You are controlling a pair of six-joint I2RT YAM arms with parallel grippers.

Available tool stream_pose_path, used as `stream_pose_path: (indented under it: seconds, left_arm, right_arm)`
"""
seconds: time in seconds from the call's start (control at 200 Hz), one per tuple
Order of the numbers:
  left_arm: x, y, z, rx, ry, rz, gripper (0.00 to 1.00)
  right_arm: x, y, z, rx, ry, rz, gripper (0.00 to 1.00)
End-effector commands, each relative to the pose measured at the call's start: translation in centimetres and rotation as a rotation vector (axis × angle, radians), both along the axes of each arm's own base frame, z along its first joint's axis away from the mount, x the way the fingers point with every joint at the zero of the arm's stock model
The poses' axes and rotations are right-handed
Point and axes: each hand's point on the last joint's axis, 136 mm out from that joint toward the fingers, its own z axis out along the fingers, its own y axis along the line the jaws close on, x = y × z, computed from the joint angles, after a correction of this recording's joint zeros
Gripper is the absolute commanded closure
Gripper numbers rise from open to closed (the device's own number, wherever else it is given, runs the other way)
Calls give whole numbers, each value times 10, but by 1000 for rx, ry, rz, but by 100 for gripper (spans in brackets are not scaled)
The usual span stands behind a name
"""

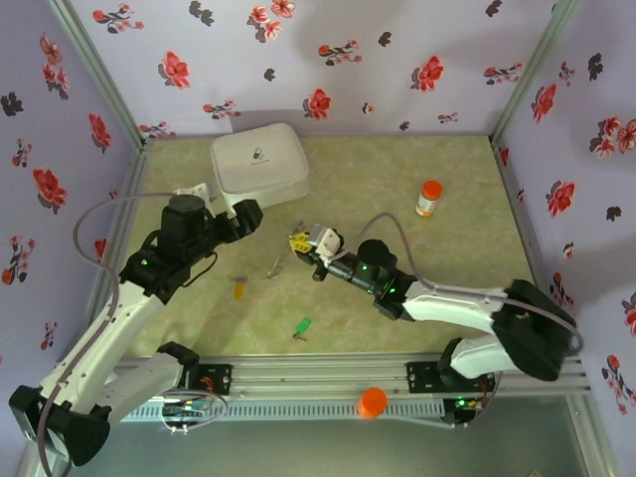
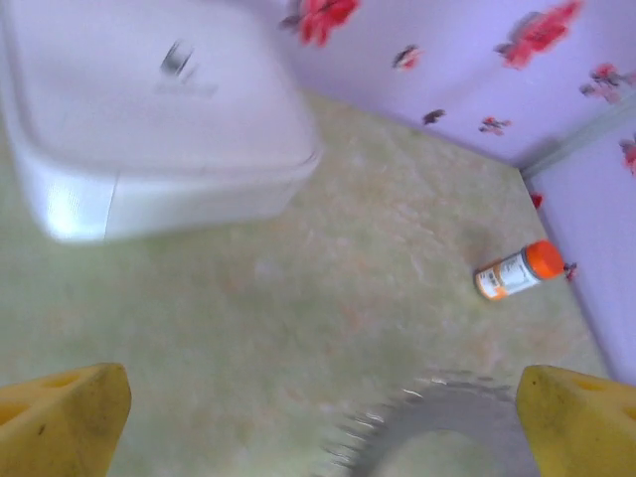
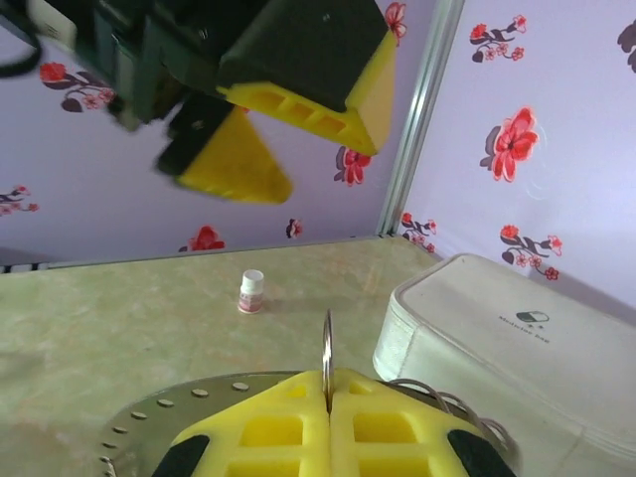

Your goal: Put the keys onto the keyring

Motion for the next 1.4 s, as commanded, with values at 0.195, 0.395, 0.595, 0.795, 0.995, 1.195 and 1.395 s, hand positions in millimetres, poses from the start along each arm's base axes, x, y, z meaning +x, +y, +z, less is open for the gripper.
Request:
stream_pose_path:
  seconds: [0.195,0.395,0.595,0.795,0.995,1.195,1.395]
  left_arm:
    - [-37,-52,30,396,-584,-592,5]
    - [-83,-80,10,297,-707,-889,26]
    - [-105,-93,14,221,-769,-1025,43]
    - [-115,-100,15,186,-771,-1084,55]
    - [-120,-110,11,164,-752,-1136,65]
    - [-121,-116,14,162,-770,-1154,72]
    - [-123,-113,16,173,-781,-1141,68]
  right_arm:
    - [-19,-22,17,-114,39,133,100]
    - [-26,-20,29,-70,-2,173,100]
    - [-42,-19,34,-19,-58,253,100]
    - [-46,-21,40,-18,-68,267,100]
    - [-50,-21,44,10,-55,283,100]
    - [-52,-19,41,17,-44,296,100]
    - [-51,-22,34,-19,-43,280,100]
